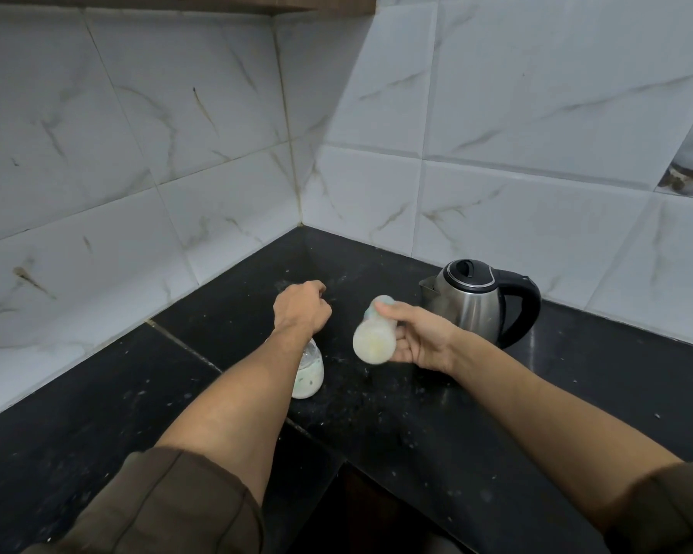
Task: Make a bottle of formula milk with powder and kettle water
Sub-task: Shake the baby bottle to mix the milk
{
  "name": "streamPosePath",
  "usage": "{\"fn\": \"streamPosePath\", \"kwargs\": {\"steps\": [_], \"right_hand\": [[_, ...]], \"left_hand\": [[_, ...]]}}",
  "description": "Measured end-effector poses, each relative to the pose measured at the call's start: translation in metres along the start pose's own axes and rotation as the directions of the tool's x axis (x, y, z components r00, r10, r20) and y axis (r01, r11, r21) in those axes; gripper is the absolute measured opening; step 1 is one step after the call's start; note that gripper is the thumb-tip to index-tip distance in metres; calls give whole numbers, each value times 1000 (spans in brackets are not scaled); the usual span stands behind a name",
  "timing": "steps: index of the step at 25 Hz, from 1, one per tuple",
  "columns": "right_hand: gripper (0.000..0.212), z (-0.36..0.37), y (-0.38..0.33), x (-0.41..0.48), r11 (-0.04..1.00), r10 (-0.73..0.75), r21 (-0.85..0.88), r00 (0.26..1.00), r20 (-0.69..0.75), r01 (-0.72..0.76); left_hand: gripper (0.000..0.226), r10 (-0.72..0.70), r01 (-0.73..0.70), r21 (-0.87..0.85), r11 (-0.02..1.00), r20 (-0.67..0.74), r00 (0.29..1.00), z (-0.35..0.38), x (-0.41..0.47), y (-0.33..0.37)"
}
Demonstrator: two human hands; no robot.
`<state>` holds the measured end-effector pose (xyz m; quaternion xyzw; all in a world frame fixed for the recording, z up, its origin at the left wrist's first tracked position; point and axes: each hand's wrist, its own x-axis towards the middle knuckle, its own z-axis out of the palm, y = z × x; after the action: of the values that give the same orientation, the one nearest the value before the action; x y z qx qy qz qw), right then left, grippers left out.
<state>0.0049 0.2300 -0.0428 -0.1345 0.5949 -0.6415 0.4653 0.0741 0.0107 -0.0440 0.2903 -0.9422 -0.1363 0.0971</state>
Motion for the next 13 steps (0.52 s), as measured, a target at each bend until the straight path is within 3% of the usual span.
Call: {"fn": "streamPosePath", "kwargs": {"steps": [3,7,8,11,13], "right_hand": [[51,-1,-4,4,994,22,109,984,-176,-2],[54,-4,0,2,995,33,-94,999,42,-29],[54,-5,-2,1,995,27,-100,999,44,-22],[55,-8,-4,3,998,52,26,989,-138,-49],[54,-7,-3,3,995,95,22,990,-103,-93]], "left_hand": [[45,7,-7,-1,1000,-9,1000,-1,1,1],[44,6,-6,-2,1000,-3,1000,1,1,2],[44,4,-4,-5,1000,-1,1000,1,2,1],[45,-6,6,-10,1000,2,1000,3,1,-1],[46,-2,2,-9,1000,9,1000,4,1,0]]}}
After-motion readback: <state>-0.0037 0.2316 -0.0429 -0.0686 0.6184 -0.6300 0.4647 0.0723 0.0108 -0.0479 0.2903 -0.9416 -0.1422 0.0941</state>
